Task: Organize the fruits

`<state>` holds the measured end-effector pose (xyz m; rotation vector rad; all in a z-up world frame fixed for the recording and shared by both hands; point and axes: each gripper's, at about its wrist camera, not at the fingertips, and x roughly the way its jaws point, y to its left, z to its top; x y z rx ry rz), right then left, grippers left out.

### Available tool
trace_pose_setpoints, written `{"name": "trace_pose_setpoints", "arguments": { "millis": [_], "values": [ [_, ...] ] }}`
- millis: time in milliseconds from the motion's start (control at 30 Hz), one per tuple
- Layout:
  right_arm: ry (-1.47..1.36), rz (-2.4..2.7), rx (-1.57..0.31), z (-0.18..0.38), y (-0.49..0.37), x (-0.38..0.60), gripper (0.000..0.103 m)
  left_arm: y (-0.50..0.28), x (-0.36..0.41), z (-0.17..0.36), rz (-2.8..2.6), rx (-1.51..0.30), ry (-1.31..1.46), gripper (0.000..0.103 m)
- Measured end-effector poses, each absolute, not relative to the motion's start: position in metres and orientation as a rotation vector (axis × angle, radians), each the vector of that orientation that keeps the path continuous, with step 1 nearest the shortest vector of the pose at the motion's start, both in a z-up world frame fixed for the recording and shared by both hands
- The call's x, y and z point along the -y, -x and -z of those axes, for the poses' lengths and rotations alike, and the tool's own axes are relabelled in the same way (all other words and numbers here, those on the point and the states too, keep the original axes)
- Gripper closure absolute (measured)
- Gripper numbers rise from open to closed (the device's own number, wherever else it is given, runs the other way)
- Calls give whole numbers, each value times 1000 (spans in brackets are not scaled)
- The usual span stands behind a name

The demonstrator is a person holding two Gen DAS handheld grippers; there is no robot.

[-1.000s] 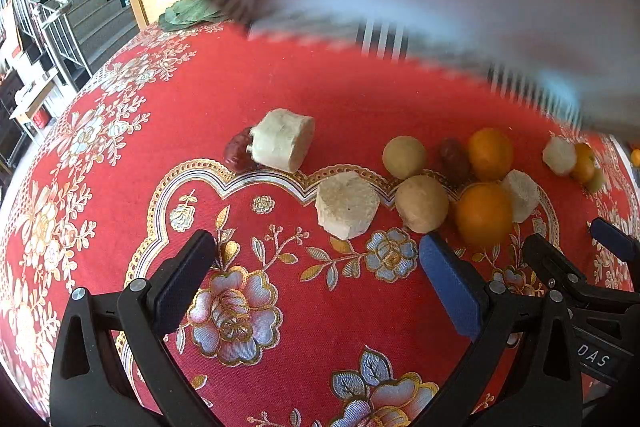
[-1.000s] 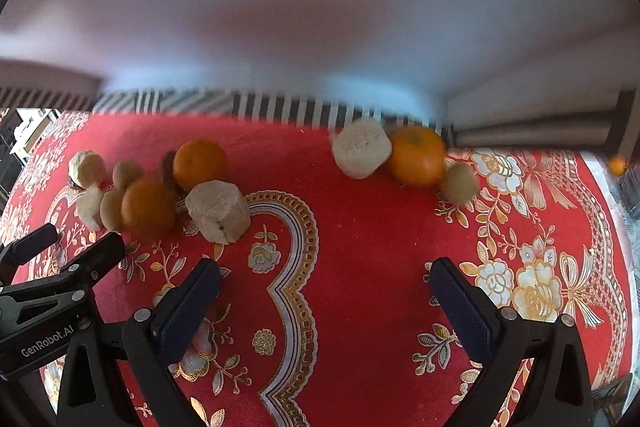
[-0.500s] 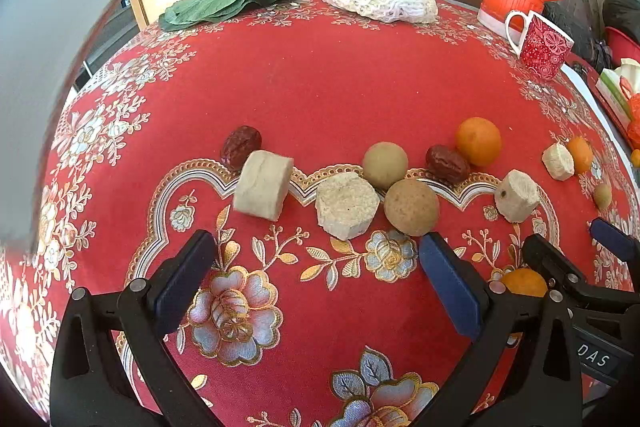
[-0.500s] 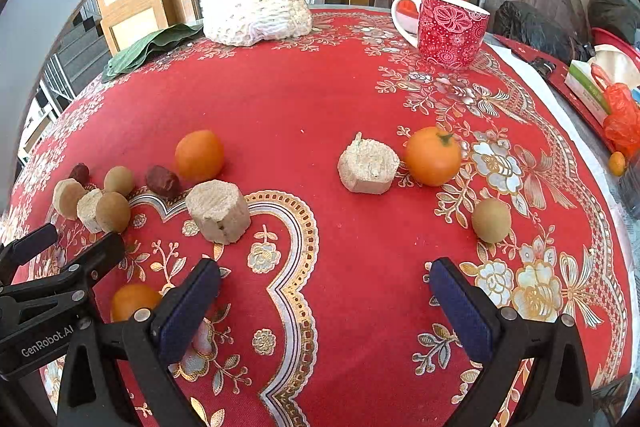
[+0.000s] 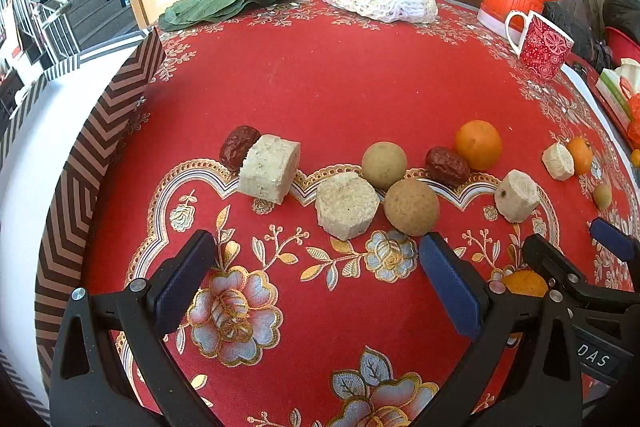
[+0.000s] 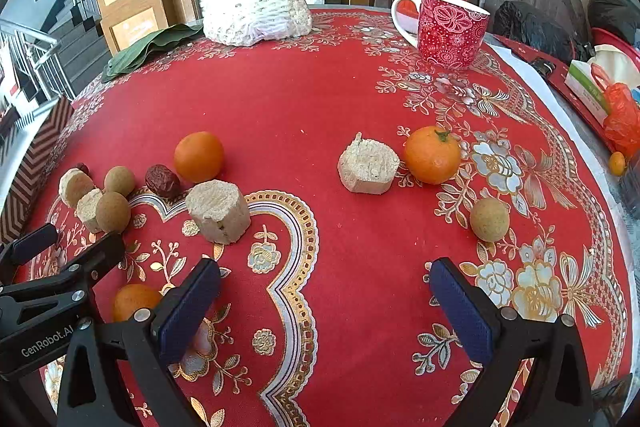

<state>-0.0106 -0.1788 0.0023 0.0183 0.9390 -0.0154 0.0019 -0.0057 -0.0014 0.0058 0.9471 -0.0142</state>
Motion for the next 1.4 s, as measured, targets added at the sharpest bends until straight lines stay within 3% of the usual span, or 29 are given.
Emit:
{"name": "trace_pose_setpoints", "arguments": {
  "millis": [1400],
  "values": [
    [-4, -5, -947, -2, 16, 179, 0, 3, -1, -3, 103, -993, -29, 1]
  ]
}}
